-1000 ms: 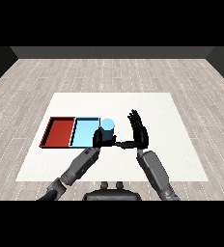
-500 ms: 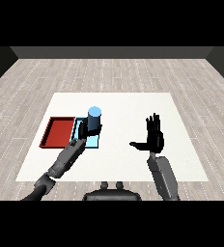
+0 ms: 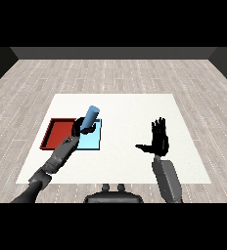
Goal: Pick the blue can and put it in the blue box
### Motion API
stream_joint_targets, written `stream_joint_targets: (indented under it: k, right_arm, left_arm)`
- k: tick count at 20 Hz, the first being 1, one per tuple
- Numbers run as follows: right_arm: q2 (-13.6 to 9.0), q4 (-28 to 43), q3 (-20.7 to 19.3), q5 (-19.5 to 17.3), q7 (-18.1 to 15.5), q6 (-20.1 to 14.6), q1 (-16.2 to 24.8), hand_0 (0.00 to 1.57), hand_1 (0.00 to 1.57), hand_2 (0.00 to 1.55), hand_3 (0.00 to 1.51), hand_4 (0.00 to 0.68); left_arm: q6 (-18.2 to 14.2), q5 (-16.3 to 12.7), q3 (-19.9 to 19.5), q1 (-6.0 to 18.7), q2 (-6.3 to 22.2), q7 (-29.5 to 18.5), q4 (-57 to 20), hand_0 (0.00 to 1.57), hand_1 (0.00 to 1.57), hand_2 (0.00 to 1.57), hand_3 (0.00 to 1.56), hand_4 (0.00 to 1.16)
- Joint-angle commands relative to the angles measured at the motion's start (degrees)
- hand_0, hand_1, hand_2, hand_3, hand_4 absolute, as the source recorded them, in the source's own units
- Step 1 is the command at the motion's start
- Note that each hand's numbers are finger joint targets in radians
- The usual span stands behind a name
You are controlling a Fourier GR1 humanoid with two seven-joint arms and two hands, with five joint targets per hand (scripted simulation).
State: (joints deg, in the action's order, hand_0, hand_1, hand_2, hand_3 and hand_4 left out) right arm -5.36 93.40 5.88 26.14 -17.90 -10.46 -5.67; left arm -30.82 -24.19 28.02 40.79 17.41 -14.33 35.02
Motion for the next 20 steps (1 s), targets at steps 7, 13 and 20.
stream_joint_targets:
  k: [7,13,20]
  right_arm:
    - [1.1,-3.6,-2.0,0.8,-2.3,1.0,0.0,0.0,0.0,0.0,0.0,0.0]
    - [-0.5,-7.6,-4.7,1.0,-1.4,1.2,-2.6,0.0,0.0,0.0,0.0,0.0]
    - [-1.7,-5.3,-6.0,3.3,-2.8,6.3,2.0,0.0,0.0,0.0,0.0,0.0]
  left_arm:
    - [1.7,5.0,2.6,5.6,-6.4,13.7,-25.2,0.65,0.65,0.59,0.24,0.92]
    - [0.7,0.2,-4.9,7.0,-7.8,12.4,-30.0,1.46,1.46,1.31,0.0,0.7]
    - [5.9,3.6,-4.1,7.5,-6.1,12.6,-34.2,0.0,0.0,0.0,0.0,0.0]
